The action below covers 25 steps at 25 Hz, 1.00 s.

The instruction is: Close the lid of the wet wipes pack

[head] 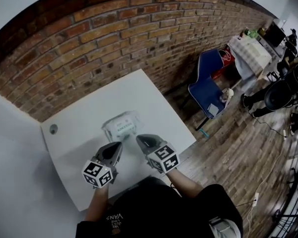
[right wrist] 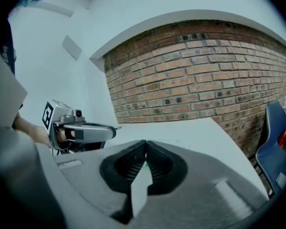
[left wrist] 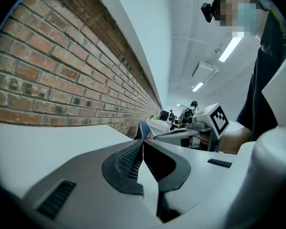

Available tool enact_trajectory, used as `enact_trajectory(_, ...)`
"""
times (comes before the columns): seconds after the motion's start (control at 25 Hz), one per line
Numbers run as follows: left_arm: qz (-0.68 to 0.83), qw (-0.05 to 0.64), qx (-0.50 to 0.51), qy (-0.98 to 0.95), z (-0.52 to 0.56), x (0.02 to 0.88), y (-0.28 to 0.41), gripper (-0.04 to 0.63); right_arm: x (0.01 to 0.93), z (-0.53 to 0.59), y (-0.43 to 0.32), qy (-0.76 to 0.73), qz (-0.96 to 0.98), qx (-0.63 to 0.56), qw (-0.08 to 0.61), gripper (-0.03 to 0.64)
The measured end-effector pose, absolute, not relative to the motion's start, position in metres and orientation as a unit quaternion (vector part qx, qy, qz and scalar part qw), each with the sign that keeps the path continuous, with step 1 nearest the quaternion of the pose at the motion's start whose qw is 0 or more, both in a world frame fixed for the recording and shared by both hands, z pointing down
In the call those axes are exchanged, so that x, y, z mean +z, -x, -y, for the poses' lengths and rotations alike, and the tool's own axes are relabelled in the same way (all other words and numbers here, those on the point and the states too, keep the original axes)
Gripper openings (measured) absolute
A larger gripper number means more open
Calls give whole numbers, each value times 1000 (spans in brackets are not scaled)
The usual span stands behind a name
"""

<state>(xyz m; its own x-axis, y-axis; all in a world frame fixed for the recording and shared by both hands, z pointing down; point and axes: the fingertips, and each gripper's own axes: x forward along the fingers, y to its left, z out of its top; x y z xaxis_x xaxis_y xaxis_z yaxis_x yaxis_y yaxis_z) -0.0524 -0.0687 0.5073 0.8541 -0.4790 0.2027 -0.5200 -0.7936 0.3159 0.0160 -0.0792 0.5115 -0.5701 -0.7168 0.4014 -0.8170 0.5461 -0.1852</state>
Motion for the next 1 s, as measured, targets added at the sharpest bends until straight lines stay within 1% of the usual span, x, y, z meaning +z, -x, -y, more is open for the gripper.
enact_trajectory(1.0,206,124,56,-969,-27,480,83,-2,479,-27,10,-508,843,152,89,-2)
